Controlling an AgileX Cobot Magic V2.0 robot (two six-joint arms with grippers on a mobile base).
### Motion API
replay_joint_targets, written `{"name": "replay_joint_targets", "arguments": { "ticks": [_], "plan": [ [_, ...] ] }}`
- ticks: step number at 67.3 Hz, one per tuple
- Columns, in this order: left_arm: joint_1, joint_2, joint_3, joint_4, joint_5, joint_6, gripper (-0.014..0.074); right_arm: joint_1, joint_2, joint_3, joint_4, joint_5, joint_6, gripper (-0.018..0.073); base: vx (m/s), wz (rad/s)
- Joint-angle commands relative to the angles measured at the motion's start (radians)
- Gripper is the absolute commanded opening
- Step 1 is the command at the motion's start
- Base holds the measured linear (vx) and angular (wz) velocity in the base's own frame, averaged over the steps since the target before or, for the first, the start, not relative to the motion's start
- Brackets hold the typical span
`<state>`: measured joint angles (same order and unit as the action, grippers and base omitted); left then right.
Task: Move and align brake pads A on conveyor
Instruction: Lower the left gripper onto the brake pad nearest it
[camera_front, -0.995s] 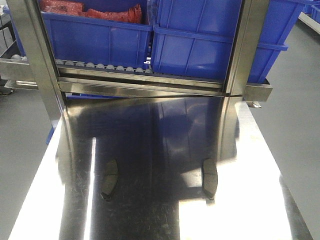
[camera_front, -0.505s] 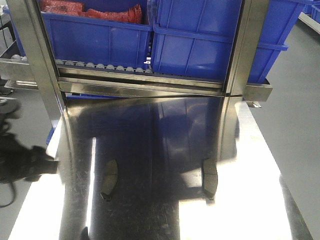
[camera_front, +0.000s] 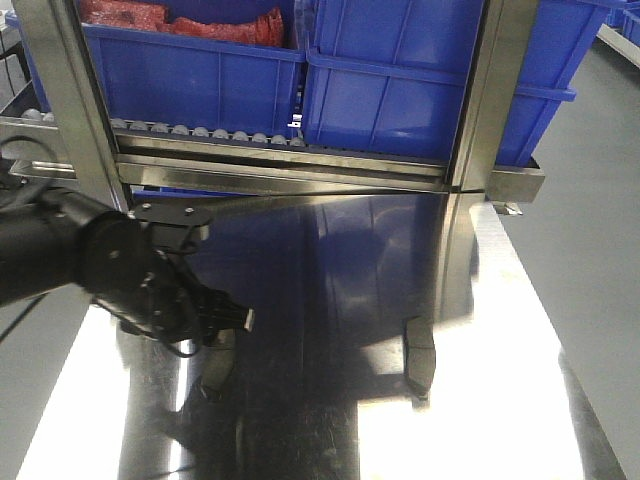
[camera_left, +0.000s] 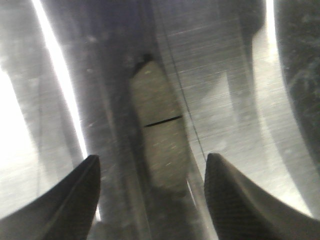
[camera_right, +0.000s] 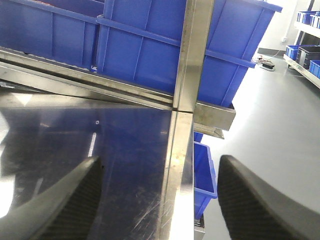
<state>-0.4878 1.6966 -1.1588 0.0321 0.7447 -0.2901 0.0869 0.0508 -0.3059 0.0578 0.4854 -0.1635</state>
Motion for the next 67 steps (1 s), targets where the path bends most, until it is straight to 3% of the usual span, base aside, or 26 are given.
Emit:
{"name": "replay_joint_targets", "arguments": {
  "ticks": [1, 14, 26, 67],
  "plan": [
    [-0.021, 0.010, -0.073, -0.001, 0.009, -0.036, 0.0444, -0.005, 0.012, -0.025, -0.004, -0.072, -0.007, 0.0484, 0.00, 0.00],
    [-0.021, 0.092, -0.138, -0.002, 0.070, -0.046, 0.0470, -0.005, 0.012, -0.025, -0.004, -0.074, -0.007, 0.0484, 0.00, 0.00],
    [-0.021, 0.126, -0.148, -0.001, 0.066, -0.121, 0.0517, -0.005, 0.012, -0.025, -0.004, -0.074, -0.007, 0.0484, 0.00, 0.00],
    [-0.021, 0.234, -0.229, -0.002, 0.098, -0.146, 0.0520, -0.005, 0.012, -0.025, -0.004, -0.074, -0.007, 0.0484, 0.00, 0.00]
  ]
}}
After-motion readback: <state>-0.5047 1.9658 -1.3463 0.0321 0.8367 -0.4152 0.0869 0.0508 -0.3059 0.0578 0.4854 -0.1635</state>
